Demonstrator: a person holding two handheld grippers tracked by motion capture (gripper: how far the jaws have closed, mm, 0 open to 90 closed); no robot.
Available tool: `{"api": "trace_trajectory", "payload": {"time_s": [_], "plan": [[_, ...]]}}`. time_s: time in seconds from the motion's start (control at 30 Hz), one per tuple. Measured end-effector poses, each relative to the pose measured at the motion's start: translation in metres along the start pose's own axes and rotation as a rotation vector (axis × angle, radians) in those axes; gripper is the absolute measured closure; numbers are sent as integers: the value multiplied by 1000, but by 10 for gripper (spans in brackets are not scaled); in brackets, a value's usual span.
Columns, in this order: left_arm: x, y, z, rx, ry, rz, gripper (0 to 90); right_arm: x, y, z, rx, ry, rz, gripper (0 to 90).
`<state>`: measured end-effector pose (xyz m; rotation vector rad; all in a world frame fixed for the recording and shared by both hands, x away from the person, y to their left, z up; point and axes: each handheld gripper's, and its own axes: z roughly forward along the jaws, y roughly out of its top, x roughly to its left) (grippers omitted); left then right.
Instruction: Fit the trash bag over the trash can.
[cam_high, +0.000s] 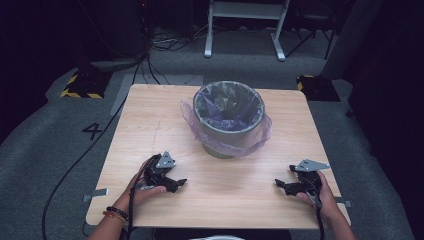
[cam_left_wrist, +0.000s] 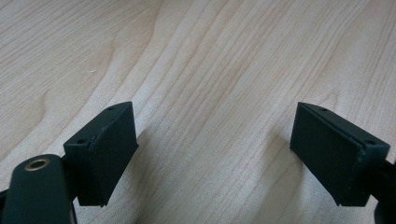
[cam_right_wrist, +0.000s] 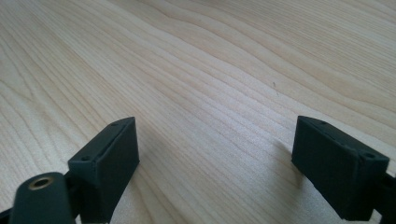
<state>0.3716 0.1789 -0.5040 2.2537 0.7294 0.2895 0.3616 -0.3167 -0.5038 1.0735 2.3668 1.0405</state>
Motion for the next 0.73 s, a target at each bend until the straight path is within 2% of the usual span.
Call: {"api": "trace_trajectory", "payload": {"time_s": [0.73], "plan": [[1, 2, 2, 2, -13, 13, 134, 0, 0, 0, 2, -2, 5, 141]]}}
